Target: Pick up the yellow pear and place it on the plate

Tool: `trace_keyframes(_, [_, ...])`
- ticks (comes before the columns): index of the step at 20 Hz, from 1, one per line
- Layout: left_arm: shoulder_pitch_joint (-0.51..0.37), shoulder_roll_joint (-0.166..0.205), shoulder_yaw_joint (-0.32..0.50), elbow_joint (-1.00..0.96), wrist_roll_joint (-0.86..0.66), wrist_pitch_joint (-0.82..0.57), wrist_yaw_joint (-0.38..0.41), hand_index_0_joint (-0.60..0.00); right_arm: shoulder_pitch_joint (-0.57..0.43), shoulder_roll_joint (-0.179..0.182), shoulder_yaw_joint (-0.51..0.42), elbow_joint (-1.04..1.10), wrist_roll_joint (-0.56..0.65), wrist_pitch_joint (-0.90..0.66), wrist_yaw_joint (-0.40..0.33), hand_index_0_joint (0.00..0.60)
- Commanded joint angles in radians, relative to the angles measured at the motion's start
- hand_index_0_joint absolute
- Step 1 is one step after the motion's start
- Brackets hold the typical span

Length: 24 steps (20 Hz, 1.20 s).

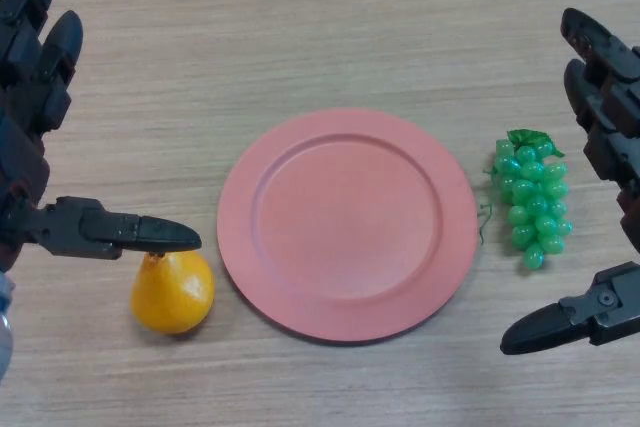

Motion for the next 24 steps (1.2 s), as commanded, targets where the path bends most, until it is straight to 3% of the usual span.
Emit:
trace_keyframes(1, [-0.035,0.041,0.039,-0.057,0.008,-0.116,0.007,0.000,-0.032,-0.020,-0.023,-0.064,0.019,-0.111,-0.023,0.000])
trace_keyframes(10, [-0.013,0.029,0.032,-0.111,0.012,-0.079,0.003,0.000,-0.013,-0.007,-0.016,-0.072,0.028,-0.122,-0.048,0.000])
trace_keyframes(14, [0.095,-0.017,0.023,-0.181,0.039,-0.069,-0.044,0.000,-0.013,-0.009,-0.006,-0.068,0.019,-0.094,-0.044,0.000])
trace_keyframes(16, [0.164,-0.058,-0.001,-0.159,0.137,-0.183,-0.090,0.000,-0.028,-0.010,0.007,-0.046,-0.009,-0.098,-0.043,0.000])
trace_keyframes(18, [0.212,-0.090,-0.017,-0.124,0.144,-0.279,-0.057,0.000,-0.023,-0.009,0.020,-0.025,-0.031,-0.125,-0.034,0.000])
trace_keyframes(20, [0.238,-0.098,-0.018,-0.026,0.187,-0.400,-0.028,0.000,-0.018,-0.009,0.020,-0.021,-0.030,-0.121,-0.022,0.000])
trace_keyframes(24, [0.184,-0.068,0.046,0.193,0.128,-0.527,0.020,0.000,-0.012,0.000,0.064,0.013,-0.054,-0.126,-0.021,0.000])
